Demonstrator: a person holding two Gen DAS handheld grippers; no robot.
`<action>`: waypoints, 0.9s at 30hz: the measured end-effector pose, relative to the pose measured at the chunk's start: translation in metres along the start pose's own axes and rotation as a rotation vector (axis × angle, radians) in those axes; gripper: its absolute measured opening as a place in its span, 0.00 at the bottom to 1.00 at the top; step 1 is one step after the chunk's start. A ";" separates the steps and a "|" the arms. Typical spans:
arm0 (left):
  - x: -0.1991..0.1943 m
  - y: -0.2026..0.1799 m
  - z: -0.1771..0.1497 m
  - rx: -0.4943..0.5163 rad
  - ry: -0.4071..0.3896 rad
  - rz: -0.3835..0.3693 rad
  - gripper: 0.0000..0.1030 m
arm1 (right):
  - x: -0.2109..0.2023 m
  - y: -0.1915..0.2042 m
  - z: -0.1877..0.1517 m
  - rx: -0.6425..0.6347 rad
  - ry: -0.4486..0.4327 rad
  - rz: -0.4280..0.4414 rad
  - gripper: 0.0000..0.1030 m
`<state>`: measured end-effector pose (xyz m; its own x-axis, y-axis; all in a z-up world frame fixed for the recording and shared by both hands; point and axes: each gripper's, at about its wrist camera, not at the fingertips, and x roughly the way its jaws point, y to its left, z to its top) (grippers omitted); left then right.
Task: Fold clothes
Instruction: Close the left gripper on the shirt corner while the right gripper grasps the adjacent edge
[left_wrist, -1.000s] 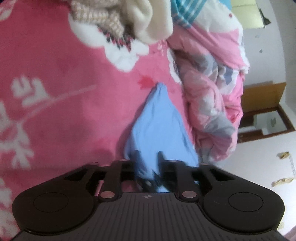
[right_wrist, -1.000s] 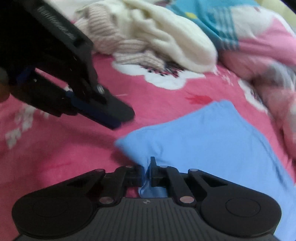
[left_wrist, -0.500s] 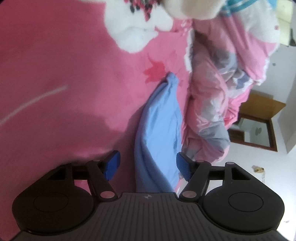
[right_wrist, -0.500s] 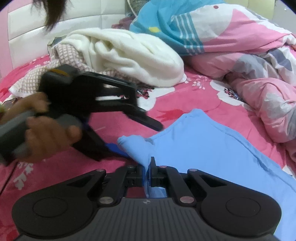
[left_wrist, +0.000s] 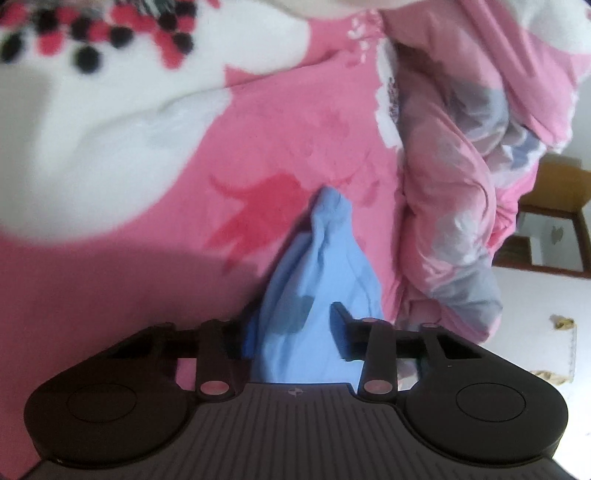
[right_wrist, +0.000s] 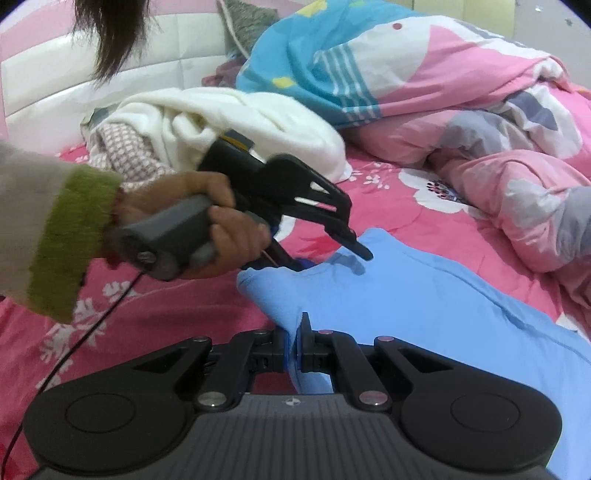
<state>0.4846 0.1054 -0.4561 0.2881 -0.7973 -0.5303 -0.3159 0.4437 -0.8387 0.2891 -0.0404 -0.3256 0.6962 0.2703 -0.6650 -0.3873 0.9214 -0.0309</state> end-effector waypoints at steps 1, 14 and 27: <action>0.004 0.000 0.003 -0.007 0.001 -0.005 0.28 | 0.000 -0.001 -0.001 0.006 -0.006 -0.002 0.03; 0.014 -0.066 -0.028 0.196 -0.199 0.124 0.04 | -0.030 -0.049 -0.010 0.164 -0.083 -0.056 0.03; 0.102 -0.194 -0.124 0.533 -0.211 0.125 0.04 | -0.107 -0.152 -0.049 0.329 -0.153 -0.185 0.03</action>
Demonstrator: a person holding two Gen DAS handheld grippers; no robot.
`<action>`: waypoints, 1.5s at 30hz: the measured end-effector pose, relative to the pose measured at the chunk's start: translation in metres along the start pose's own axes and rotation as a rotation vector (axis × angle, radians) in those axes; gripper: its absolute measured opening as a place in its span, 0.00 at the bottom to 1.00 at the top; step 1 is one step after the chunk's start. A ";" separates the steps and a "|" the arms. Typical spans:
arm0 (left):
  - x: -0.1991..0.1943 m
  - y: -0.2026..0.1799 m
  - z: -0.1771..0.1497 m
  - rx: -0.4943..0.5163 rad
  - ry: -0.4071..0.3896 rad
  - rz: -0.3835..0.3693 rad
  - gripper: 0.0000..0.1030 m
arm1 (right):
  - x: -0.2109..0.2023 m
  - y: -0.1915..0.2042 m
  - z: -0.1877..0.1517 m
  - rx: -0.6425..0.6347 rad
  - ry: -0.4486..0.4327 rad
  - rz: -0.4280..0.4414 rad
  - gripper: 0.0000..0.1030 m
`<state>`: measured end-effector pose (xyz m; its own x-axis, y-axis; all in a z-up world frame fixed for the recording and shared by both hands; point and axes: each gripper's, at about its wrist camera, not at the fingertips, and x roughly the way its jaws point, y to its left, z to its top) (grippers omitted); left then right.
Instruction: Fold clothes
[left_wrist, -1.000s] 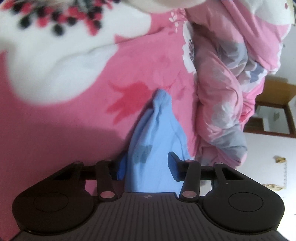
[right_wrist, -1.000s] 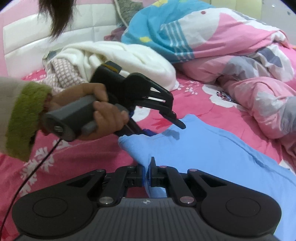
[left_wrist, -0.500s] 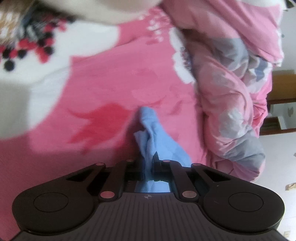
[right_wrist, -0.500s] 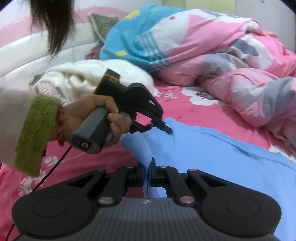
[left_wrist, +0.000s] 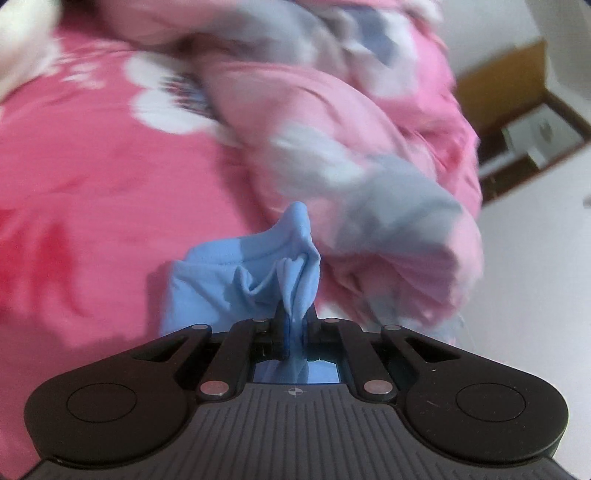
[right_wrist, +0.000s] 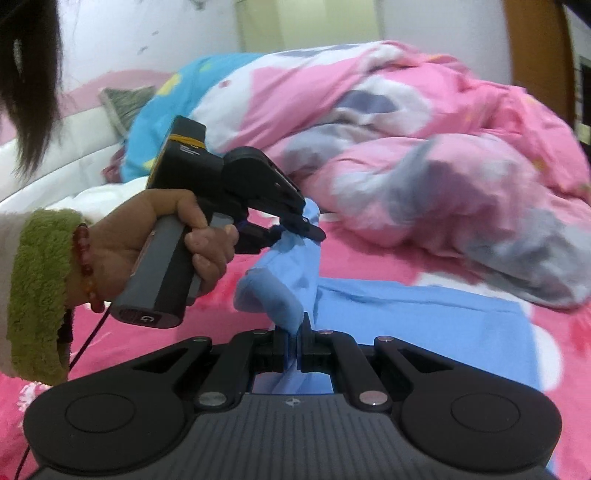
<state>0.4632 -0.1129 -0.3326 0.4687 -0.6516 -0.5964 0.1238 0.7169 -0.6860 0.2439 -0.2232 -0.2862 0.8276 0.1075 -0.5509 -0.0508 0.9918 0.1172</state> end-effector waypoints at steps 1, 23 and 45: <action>0.009 -0.013 -0.003 0.029 0.006 -0.005 0.04 | -0.004 -0.012 -0.002 0.016 -0.002 -0.018 0.03; 0.144 -0.142 -0.111 0.461 0.211 0.037 0.33 | -0.036 -0.171 -0.080 0.498 0.076 -0.213 0.03; -0.039 -0.095 -0.225 1.023 0.224 0.162 0.42 | -0.026 -0.225 -0.104 1.141 0.117 0.053 0.03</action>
<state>0.2364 -0.2117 -0.3376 0.3870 -0.4855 -0.7839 0.8003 0.5991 0.0241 0.1758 -0.4424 -0.3837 0.7793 0.2129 -0.5894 0.5015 0.3522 0.7903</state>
